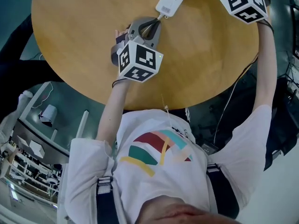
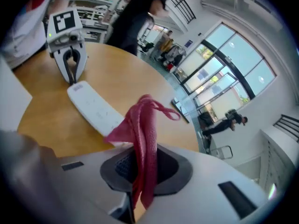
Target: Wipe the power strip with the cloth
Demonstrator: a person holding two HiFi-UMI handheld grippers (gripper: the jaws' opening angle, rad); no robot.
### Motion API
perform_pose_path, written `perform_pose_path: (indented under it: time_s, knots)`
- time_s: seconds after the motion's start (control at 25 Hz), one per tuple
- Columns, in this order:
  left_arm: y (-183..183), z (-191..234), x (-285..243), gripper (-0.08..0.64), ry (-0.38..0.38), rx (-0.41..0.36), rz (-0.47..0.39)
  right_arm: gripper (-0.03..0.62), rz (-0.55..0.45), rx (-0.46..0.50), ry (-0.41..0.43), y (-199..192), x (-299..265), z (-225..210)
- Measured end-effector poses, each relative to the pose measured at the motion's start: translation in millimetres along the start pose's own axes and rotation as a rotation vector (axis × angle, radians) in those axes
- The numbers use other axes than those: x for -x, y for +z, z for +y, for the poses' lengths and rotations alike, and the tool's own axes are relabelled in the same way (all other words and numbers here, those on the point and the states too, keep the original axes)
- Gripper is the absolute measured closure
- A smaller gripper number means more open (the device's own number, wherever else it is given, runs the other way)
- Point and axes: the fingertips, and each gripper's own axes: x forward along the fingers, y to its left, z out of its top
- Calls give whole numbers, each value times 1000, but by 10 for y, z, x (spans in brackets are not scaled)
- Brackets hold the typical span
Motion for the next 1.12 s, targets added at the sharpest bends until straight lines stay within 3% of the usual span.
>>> perform_pose_path:
  time_s: [0.16,0.28,0.4,0.52,0.68,0.8,1.12]
  knots:
    - [97,5,7,494,2,-1,5,552,-133,220,216,900,92,125]
    - [-3,28,129,494,-8,1,8,552,-118,451,360,1420,-17,520]
    - [-30,45,136,494,-10,8,4,552,-97,700,496,1628,-121,841]
    - [-7,52,94,494,-18,21,4,552,-111,868,633,1720,-123,1072]
    - [-9,56,83,494,-27,18,11,552,-71,987,765,1643,-123,1255]
    - [-7,58,103,494,-14,9,11,553,-76,1022,824,1631,-128,1360]
    - [-33,104,117,494,-16,19,12,553,-95,1077,878,1508,-155,1430]
